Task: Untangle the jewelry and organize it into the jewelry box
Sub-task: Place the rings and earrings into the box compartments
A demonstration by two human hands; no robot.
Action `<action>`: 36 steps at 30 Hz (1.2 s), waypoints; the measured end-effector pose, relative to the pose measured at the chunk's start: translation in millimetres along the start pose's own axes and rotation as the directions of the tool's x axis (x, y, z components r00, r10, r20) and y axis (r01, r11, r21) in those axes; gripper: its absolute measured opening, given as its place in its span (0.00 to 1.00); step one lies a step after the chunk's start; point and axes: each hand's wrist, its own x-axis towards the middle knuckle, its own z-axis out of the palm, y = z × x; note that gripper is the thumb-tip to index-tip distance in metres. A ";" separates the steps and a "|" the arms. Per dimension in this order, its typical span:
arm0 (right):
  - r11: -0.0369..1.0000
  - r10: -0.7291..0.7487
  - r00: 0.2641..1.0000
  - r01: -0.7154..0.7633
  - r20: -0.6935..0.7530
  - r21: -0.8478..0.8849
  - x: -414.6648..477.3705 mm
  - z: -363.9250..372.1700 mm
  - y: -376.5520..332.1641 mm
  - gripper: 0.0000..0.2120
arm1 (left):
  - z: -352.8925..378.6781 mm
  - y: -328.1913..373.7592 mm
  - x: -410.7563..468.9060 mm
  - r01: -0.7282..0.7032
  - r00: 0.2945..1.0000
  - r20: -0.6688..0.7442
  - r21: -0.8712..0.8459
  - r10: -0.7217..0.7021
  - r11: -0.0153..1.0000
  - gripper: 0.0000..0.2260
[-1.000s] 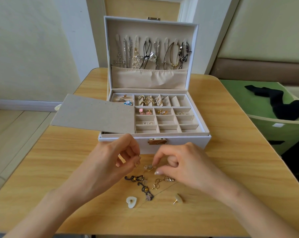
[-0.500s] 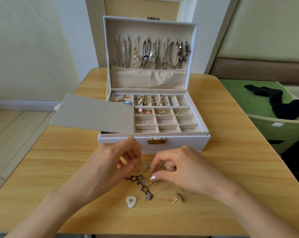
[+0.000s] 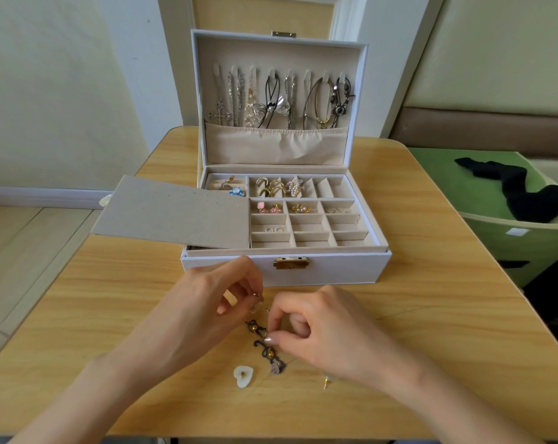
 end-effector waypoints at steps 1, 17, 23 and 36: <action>1.000 0.000 1.000 0.000 0.001 0.002 -0.1 -0.2 -0.2 0.06 | 0.0 0.4 0.0 0.000 1.000 0.000 0.002 0.000 1.000 0.10; 0.650 0.099 0.962 -0.256 0.255 0.716 3.0 -36.6 16.7 0.04 | -1.7 2.7 -0.1 0.007 1.000 0.001 -0.002 -0.007 1.000 0.10; 0.614 0.099 0.969 -0.238 0.225 0.753 4.7 -33.8 16.2 0.04 | -1.3 4.3 0.5 0.003 1.000 0.002 -0.015 -0.003 1.000 0.08; 0.552 0.098 0.990 -0.139 0.101 0.822 3.1 -45.5 22.4 0.06 | -10.1 19.4 7.4 0.286 0.954 0.109 -0.599 -0.278 0.748 0.08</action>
